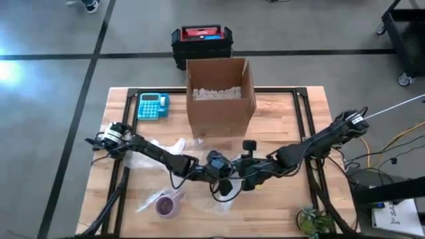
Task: Wrap mug
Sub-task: Wrap the white mug with bubble wrap
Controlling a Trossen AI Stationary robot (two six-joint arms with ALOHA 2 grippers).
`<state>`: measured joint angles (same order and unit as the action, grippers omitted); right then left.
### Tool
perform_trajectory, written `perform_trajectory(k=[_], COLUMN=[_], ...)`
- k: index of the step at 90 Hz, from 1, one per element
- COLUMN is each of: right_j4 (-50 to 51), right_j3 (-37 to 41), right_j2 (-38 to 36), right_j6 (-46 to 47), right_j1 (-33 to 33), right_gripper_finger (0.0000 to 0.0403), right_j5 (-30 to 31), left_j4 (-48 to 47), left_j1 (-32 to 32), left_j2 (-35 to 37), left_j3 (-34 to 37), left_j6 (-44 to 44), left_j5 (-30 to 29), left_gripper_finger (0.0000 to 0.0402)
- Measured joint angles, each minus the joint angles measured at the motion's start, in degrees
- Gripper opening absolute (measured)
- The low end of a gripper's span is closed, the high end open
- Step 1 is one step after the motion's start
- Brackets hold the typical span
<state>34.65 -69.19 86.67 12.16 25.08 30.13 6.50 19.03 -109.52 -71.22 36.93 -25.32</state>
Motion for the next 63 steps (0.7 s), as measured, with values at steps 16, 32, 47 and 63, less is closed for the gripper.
perform_trajectory(k=[16, 32, 47, 63], right_j4=[11.23, 19.78, 21.10, 16.06], right_j3=[-5.24, -6.86, -1.35, 3.09], right_j2=[-0.02, -0.15, -0.07, -0.65], right_j6=[0.81, 0.04, -0.74, 1.75], right_j1=[0.00, 0.00, -1.01, -2.92], right_gripper_finger=[0.0089, 0.0136, 0.0152, 0.0140], right_j5=[-0.16, -5.50, -0.61, 6.21], left_j4=[0.18, 0.53, 0.99, 1.55], left_j1=[-0.02, -0.02, -0.02, -0.02], left_j2=[-0.03, -0.03, -0.03, -0.03], left_j3=[0.20, 0.22, 0.22, 0.22], left_j6=[0.73, 1.35, 1.35, 1.37], left_j5=[-0.24, -0.26, -0.26, -0.25], left_gripper_finger=[0.0000, 0.0000, 0.0000, 0.0000])
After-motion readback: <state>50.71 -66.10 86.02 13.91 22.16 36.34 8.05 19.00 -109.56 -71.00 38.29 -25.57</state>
